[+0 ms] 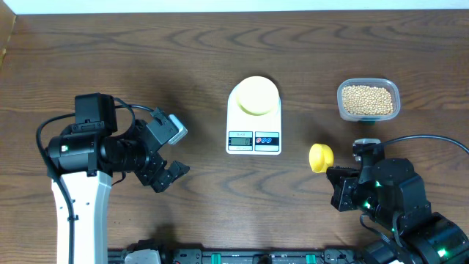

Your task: Scoop item into bowl and weigh 50g on scale

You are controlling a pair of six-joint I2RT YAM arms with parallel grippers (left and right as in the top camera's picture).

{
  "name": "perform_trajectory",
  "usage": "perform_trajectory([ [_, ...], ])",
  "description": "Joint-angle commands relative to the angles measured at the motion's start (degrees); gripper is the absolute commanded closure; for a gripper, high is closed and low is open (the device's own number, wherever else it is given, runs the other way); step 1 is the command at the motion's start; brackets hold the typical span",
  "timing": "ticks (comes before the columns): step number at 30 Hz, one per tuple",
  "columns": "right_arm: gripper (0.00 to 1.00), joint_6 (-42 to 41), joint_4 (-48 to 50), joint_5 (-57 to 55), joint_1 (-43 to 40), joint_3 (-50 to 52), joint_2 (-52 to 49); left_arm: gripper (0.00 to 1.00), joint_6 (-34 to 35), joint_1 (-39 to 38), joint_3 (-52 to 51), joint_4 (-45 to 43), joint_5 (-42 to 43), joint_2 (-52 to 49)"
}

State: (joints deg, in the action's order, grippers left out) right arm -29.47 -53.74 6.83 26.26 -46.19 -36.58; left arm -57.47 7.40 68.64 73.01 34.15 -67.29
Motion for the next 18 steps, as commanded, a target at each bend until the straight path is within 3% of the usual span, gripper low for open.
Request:
perform_trajectory([
  [1, 0.99, 0.8, -0.3, -0.5, -0.3, -1.4, 0.3, 0.02, -1.4, 0.2, -0.5, 0.0, -0.1, -0.1],
  [8, 0.99, 0.8, -0.9, -0.2, -0.3, -1.4, 0.3, 0.02, -1.4, 0.2, -0.5, 0.0, -0.1, -0.1],
  [13, 0.99, -5.3, -1.0, 0.1, -0.3, -1.4, 0.3, 0.02, -1.4, 0.2, -0.5, 0.0, -0.1, -0.1],
  [18, 0.99, -6.2, -1.2, 0.8, -0.3, -1.4, 0.3, 0.02, -1.4, 0.2, -0.5, 0.0, -0.1, -0.1],
])
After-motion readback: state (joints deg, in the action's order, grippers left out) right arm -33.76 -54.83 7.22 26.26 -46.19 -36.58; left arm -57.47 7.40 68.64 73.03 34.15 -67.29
